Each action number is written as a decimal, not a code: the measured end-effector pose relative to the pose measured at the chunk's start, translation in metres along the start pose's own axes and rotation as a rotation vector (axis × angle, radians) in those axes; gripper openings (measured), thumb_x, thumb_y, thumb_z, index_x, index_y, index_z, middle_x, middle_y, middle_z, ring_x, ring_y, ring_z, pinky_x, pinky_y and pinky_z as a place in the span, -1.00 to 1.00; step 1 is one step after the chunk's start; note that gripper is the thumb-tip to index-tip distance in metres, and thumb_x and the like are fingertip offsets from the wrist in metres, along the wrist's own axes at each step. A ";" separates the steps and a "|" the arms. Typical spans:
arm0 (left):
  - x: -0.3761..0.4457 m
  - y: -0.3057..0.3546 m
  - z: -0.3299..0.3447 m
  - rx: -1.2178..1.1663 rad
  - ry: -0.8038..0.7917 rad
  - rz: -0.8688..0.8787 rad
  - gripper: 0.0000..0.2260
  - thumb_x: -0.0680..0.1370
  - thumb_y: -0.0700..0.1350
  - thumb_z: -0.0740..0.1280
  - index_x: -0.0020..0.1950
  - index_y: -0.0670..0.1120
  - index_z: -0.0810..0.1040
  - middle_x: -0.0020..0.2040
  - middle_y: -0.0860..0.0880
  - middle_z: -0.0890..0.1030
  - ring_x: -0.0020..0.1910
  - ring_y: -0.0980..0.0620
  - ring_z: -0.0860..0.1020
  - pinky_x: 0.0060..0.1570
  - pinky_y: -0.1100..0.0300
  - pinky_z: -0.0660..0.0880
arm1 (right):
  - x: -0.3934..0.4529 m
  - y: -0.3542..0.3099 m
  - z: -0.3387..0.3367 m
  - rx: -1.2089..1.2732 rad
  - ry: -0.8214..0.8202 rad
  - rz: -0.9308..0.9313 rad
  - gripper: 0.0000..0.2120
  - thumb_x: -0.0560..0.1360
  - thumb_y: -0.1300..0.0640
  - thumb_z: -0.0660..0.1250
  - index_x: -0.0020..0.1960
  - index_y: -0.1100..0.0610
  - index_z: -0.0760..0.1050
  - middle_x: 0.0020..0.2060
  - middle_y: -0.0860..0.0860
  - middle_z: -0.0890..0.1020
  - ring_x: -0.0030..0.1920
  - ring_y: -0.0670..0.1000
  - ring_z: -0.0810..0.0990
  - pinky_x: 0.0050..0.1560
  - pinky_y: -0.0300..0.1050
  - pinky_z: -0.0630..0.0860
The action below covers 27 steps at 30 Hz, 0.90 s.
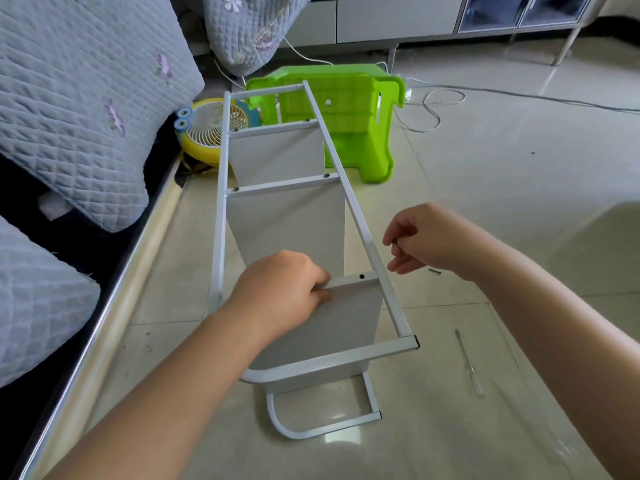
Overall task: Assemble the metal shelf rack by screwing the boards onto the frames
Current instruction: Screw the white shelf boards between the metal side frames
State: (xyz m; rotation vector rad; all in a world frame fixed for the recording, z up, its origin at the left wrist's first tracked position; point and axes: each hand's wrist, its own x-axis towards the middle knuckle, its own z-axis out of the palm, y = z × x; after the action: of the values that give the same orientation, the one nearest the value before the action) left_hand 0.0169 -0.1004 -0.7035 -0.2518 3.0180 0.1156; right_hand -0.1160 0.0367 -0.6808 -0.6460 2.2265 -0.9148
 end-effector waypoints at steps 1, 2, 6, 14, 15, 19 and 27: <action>0.001 0.000 0.000 0.014 -0.005 -0.002 -0.74 0.59 0.05 0.16 -0.09 -0.10 0.51 -0.17 -0.05 0.45 -0.02 -0.08 0.48 -0.16 0.17 0.39 | -0.002 -0.001 0.002 -0.003 0.004 -0.005 -0.71 0.49 0.45 0.03 -0.21 0.19 0.44 -0.28 0.12 0.52 -0.31 0.06 0.63 -0.44 -0.30 0.55; 0.003 0.001 0.000 0.026 -0.013 -0.006 -0.74 0.59 0.05 0.16 -0.16 -0.10 0.46 -0.19 -0.04 0.43 -0.02 -0.09 0.48 -0.19 0.17 0.36 | -0.003 -0.001 0.004 -0.009 0.013 -0.014 -0.70 0.48 0.46 0.03 -0.22 0.18 0.44 -0.26 0.12 0.52 -0.31 0.06 0.63 -0.38 -0.28 0.57; 0.007 -0.001 0.000 0.004 -0.035 0.017 -0.73 0.59 0.04 0.18 -0.20 -0.12 0.42 -0.15 -0.08 0.49 -0.02 -0.11 0.48 -0.16 0.17 0.40 | -0.004 0.001 0.008 -0.064 0.051 -0.016 -0.67 0.46 0.45 0.00 -0.22 0.14 0.44 -0.32 0.08 0.54 -0.20 0.16 0.67 0.06 0.19 0.55; -0.005 -0.002 0.011 -0.125 0.086 0.089 -0.70 0.62 0.04 0.10 -0.07 -0.15 0.48 -0.13 -0.02 0.45 0.00 -0.07 0.48 -0.10 0.11 0.40 | -0.016 -0.002 0.011 -0.027 0.090 -0.020 -0.76 0.47 0.42 0.15 -0.18 0.19 0.53 -0.25 0.14 0.60 -0.27 0.06 0.63 -0.30 -0.22 0.56; -0.008 -0.003 0.016 -0.168 0.126 0.100 -0.64 0.60 0.07 0.07 -0.03 -0.17 0.51 -0.11 -0.05 0.49 -0.01 -0.09 0.50 -0.12 0.10 0.42 | -0.018 -0.003 0.010 -0.048 0.117 -0.054 -0.82 0.46 0.39 0.21 -0.14 0.21 0.56 -0.23 0.14 0.63 -0.32 -0.02 0.60 -0.35 -0.30 0.49; -0.013 -0.003 0.023 -0.217 0.231 0.165 -0.54 0.50 0.09 0.06 -0.09 -0.23 0.60 -0.20 -0.15 0.58 -0.21 -0.20 0.58 -0.30 0.02 0.52 | -0.023 -0.005 0.010 -0.084 0.191 -0.255 -0.88 0.44 0.27 0.36 -0.17 0.07 0.56 -0.30 -0.01 0.63 -0.53 -0.33 0.46 -0.51 -0.55 0.28; -0.016 -0.001 0.022 -0.163 0.269 0.142 -0.66 0.55 0.00 0.14 -0.12 -0.21 0.58 -0.21 -0.13 0.57 -0.29 -0.17 0.57 -0.39 0.11 0.44 | -0.026 0.009 0.035 -0.059 0.279 -0.432 -0.86 0.38 0.35 0.40 -0.28 0.14 0.55 -0.41 -0.02 0.60 -0.35 -0.10 0.59 -0.26 -0.40 0.47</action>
State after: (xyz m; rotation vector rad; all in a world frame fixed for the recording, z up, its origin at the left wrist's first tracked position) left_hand 0.0349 -0.0966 -0.7237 -0.0701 3.2963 0.3698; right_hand -0.0756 0.0439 -0.6978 -1.1160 2.4102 -1.2154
